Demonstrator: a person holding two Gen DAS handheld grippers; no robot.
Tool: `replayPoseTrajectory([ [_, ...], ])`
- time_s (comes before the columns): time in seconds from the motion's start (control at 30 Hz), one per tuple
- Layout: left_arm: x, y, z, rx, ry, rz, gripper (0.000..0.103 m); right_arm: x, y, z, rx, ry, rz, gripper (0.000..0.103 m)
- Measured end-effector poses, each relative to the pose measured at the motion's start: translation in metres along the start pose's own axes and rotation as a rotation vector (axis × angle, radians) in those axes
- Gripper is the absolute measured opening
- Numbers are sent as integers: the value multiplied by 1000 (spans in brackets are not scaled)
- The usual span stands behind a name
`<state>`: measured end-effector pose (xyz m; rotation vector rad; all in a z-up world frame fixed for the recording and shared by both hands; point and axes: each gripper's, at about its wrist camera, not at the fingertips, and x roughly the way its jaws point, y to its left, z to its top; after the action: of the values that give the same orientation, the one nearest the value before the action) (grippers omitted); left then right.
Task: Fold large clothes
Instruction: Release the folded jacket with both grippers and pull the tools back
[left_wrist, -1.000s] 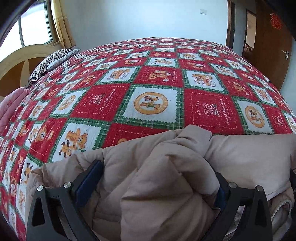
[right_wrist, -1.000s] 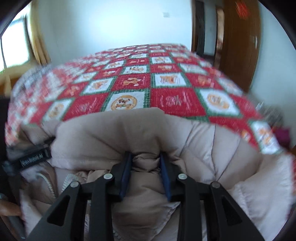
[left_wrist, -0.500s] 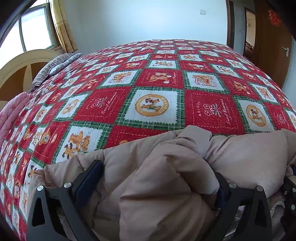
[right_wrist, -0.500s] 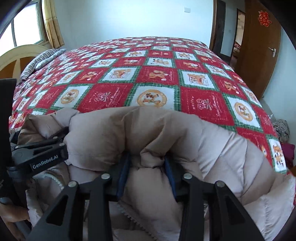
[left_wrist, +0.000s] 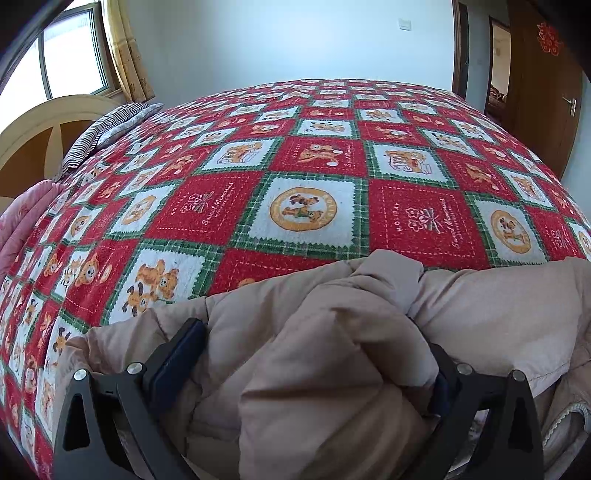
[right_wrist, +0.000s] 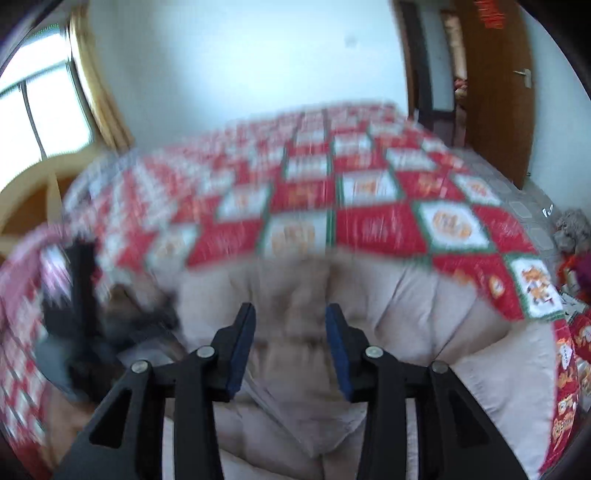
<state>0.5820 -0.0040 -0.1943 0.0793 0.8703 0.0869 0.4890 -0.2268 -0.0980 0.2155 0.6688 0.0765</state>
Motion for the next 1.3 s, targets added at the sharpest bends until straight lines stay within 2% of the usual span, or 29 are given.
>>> replayPoseTrajectory([
  [0.03, 0, -1, 0, 1, 0, 2, 102, -2, 0, 8, 6, -25, -4, 46],
  [0.1, 0, 0, 0, 4, -1, 4, 102, 13, 5, 19, -26, 12, -36, 46],
  [0.17, -1, 0, 0, 2, -2, 2, 102, 40, 6, 21, -60, 93, -80, 36],
  [0.2, 0, 0, 0, 1, -1, 1, 102, 53, 2, 18, -53, 131, -69, 25],
  [0.3, -1, 1, 1, -4, -3, -10, 102, 82, -6, -3, -84, 276, -76, 25],
  [0.33, -1, 2, 1, -6, -4, -12, 102, 84, -7, -12, -105, 288, -70, 25],
  [0.53, -1, 2, 1, -10, 0, -19, 102, 78, -19, -22, -118, 270, -30, 21],
  [0.6, 0, -1, 1, 4, 2, -1, 102, 80, -12, -23, -150, 254, -65, 21],
  [0.7, -2, -4, 1, 21, -4, 22, 102, 81, 7, -27, -251, 224, -177, 22],
  [0.8, -1, 0, 2, 7, 11, -10, 102, 74, 16, -26, -300, 215, -226, 25],
  [0.87, -3, 9, 4, -13, 37, -68, 102, 53, 12, -23, -260, 188, -206, 29],
  [0.9, -9, 14, 5, -18, 44, -103, 102, 32, 9, -21, -214, 134, -182, 37],
  [0.93, -15, 17, 5, -25, 43, -125, 102, 9, 6, -20, -164, 73, -143, 54],
  [1.0, -40, 28, 2, -46, 19, -180, 102, -31, 2, -22, -108, -8, -75, 76],
  [1.17, -117, 70, -22, -60, -80, -275, 102, -119, -5, -43, -94, -51, -56, 77],
  [1.3, -178, 121, -74, -57, -116, -367, 102, -187, -11, -77, -92, -58, -36, 77],
])
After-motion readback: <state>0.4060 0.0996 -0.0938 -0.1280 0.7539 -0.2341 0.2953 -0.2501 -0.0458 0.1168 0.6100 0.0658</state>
